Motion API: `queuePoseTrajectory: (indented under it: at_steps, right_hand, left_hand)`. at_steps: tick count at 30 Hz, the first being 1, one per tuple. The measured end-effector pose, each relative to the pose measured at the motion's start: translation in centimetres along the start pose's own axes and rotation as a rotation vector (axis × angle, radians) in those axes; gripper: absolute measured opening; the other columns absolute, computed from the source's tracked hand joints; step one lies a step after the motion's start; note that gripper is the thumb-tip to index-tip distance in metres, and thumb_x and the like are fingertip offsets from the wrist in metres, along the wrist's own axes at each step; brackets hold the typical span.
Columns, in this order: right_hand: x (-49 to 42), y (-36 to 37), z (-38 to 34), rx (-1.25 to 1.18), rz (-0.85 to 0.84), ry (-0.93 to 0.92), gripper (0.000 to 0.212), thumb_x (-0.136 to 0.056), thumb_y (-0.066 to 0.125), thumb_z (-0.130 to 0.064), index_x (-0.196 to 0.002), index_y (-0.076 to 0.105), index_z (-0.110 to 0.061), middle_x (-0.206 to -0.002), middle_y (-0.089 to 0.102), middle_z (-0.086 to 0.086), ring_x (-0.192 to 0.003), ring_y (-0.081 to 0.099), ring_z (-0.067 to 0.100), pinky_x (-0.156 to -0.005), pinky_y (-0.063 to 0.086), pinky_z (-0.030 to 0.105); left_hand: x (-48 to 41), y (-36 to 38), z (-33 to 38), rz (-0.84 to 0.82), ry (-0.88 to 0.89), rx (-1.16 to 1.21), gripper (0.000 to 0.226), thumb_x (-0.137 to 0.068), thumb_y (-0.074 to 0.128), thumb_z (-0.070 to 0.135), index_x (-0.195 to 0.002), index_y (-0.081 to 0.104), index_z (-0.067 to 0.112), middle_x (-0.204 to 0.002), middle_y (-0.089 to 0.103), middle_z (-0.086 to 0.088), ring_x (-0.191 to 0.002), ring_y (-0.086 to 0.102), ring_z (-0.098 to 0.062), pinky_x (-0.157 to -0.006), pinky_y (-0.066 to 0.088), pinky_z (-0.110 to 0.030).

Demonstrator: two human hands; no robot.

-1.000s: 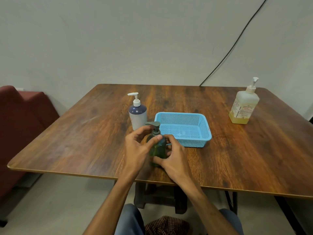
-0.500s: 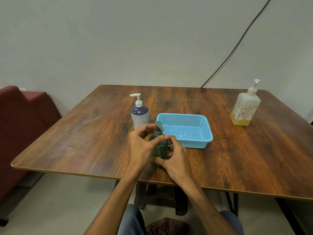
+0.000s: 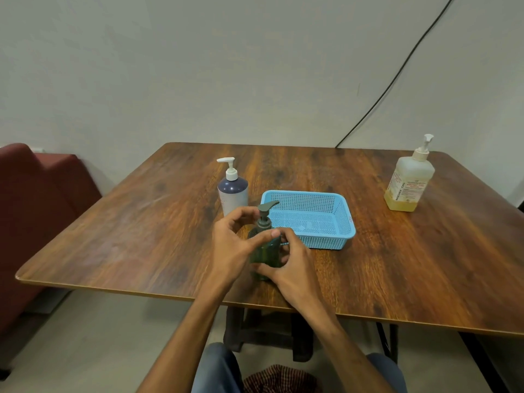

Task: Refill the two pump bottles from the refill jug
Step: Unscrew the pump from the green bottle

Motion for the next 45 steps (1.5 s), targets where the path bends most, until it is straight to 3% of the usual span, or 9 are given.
queuePoseTrajectory:
  at_steps: [3, 6, 11, 18, 24, 29, 36, 39, 45]
  right_hand:
    - [0.0, 0.1, 0.1, -0.009, 0.005, 0.0, 0.072, -0.07, 0.089, -0.03, -0.127, 0.047, -0.045, -0.129, 0.056, -0.019, -0.12, 0.056, 0.005, -0.094, 0.057, 0.034]
    - [-0.1, 0.1, 0.1, -0.014, 0.0, 0.004, 0.071, -0.069, 0.09, -0.033, -0.125, 0.048, -0.045, -0.125, 0.058, -0.02, -0.117, 0.058, 0.004, -0.092, 0.058, 0.035]
    - [-0.1, 0.1, 0.1, 0.001, 0.007, -0.003, 0.074, -0.067, 0.091, -0.031, -0.127, 0.048, -0.041, -0.125, 0.058, -0.017, -0.116, 0.058, 0.004, -0.091, 0.058, 0.034]
    - [0.1, 0.1, -0.4, 0.032, 0.026, -0.012, 0.076, -0.069, 0.091, -0.028, -0.118, 0.04, -0.056, -0.126, 0.054, -0.02, -0.117, 0.057, 0.007, -0.092, 0.058, 0.036]
    - [0.1, 0.2, -0.3, 0.032, 0.022, -0.006, 0.076, -0.064, 0.092, -0.039, -0.125, 0.047, -0.042, -0.125, 0.058, -0.016, -0.113, 0.059, 0.006, -0.09, 0.058, 0.036]
    - [0.0, -0.1, -0.3, 0.041, 0.015, -0.014, 0.074, -0.062, 0.091, -0.045, -0.123, 0.049, -0.04, -0.123, 0.057, -0.021, -0.11, 0.058, 0.003, -0.087, 0.058, 0.033]
    - [0.1, -0.2, -0.3, 0.042, 0.004, -0.004, 0.076, -0.064, 0.09, -0.045, -0.128, 0.049, -0.036, -0.126, 0.057, -0.016, -0.11, 0.057, 0.004, -0.085, 0.057, 0.027]
    - [0.1, -0.2, -0.4, 0.033, 0.003, 0.003, 0.075, -0.064, 0.091, -0.043, -0.126, 0.049, -0.037, -0.125, 0.056, -0.017, -0.111, 0.056, 0.003, -0.087, 0.056, 0.027]
    - [0.1, 0.0, -0.5, 0.018, 0.006, -0.001, 0.073, -0.064, 0.092, -0.041, -0.124, 0.05, -0.038, -0.124, 0.057, -0.019, -0.111, 0.057, 0.003, -0.089, 0.057, 0.03]
  left_hand:
    - [0.5, 0.2, 0.1, -0.171, -0.041, 0.037, 0.052, -0.081, 0.079, 0.02, -0.129, 0.06, 0.02, -0.125, 0.067, 0.009, -0.122, 0.06, -0.009, -0.101, 0.051, -0.027]
    - [0.9, -0.1, -0.3, -0.241, -0.05, 0.094, 0.044, -0.093, 0.065, 0.015, -0.136, 0.055, 0.018, -0.133, 0.065, 0.006, -0.128, 0.057, -0.011, -0.103, 0.051, -0.032]
    - [0.4, -0.2, -0.7, -0.037, -0.022, 0.025, 0.034, -0.085, 0.074, 0.009, -0.118, 0.068, 0.007, -0.115, 0.073, -0.004, -0.112, 0.068, -0.02, -0.095, 0.056, -0.049]
    - [0.5, 1.0, 0.3, 0.182, 0.015, -0.035, 0.042, -0.066, 0.091, 0.025, -0.1, 0.067, 0.018, -0.099, 0.072, 0.007, -0.097, 0.07, -0.011, -0.083, 0.061, -0.031]
    - [0.1, 1.1, 2.3, 0.271, 0.063, 0.03, 0.042, -0.066, 0.091, 0.017, -0.1, 0.067, 0.02, -0.096, 0.075, 0.01, -0.094, 0.072, -0.006, -0.079, 0.059, -0.023]
    - [-1.0, -0.4, 4.8, 0.334, 0.114, 0.112, 0.045, -0.069, 0.089, 0.011, -0.108, 0.068, 0.004, -0.103, 0.074, -0.003, -0.097, 0.072, -0.016, -0.083, 0.059, -0.029]
    - [-1.0, -4.2, 8.2, 0.48, 0.223, 0.262, 0.037, -0.072, 0.087, 0.011, -0.105, 0.07, 0.01, -0.103, 0.073, -0.011, -0.1, 0.069, -0.026, -0.093, 0.055, -0.047]
    - [-0.5, -5.3, 6.5, 0.53, 0.211, 0.233, 0.035, -0.075, 0.086, 0.011, -0.106, 0.071, 0.016, -0.102, 0.072, -0.008, -0.094, 0.065, -0.023, -0.086, 0.056, -0.045]
    - [2.3, -5.7, -0.6, 0.522, 0.077, -0.003, 0.038, -0.075, 0.085, 0.009, -0.11, 0.069, 0.004, -0.101, 0.073, -0.007, -0.091, 0.07, -0.018, -0.086, 0.059, -0.044]
Point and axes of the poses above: each hand's wrist, its own x-axis away from the middle knuckle, its own y-axis out of the palm, z = x × y, the point moved 2 cm from there along -x, towards the middle knuckle
